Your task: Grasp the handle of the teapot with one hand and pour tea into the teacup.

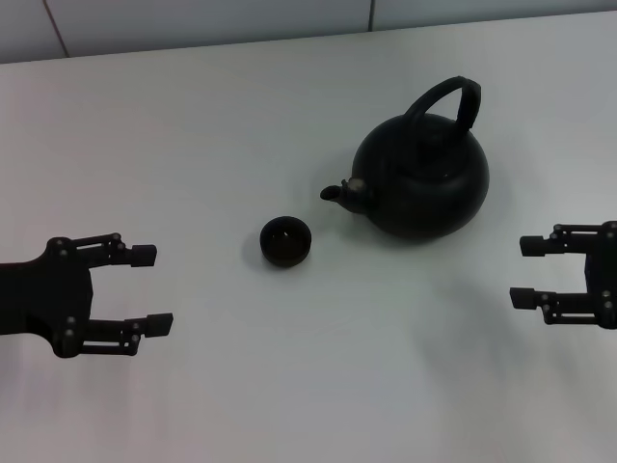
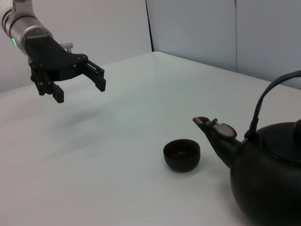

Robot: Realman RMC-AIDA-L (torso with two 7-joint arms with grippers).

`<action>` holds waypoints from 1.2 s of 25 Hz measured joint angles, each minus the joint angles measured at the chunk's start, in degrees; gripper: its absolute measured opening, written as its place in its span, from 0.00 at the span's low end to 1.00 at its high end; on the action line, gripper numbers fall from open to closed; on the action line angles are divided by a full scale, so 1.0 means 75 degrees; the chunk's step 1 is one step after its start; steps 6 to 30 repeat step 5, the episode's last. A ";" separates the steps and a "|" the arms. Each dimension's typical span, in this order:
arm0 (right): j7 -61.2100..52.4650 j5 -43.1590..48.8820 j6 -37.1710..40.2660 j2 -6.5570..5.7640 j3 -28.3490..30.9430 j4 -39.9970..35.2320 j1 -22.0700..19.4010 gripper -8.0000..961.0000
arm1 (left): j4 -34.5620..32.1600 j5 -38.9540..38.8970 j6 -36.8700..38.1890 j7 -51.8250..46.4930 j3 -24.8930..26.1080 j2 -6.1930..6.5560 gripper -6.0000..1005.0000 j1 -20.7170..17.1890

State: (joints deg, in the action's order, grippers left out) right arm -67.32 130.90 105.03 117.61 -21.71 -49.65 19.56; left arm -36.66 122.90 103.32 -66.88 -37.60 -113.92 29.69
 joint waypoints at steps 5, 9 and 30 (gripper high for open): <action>0.0019 0.0016 0.0002 0.0010 -0.0007 -0.0006 -0.0004 0.72 | -0.0053 0.0006 0.0000 -0.0003 0.0004 -0.0021 0.83 -0.0039; 0.0019 0.0016 0.0002 0.0010 -0.0007 -0.0006 -0.0004 0.72 | -0.0053 0.0006 0.0000 -0.0003 0.0004 -0.0021 0.83 -0.0039; 0.0019 0.0016 0.0002 0.0010 -0.0007 -0.0006 -0.0004 0.72 | -0.0053 0.0006 0.0000 -0.0003 0.0004 -0.0021 0.83 -0.0039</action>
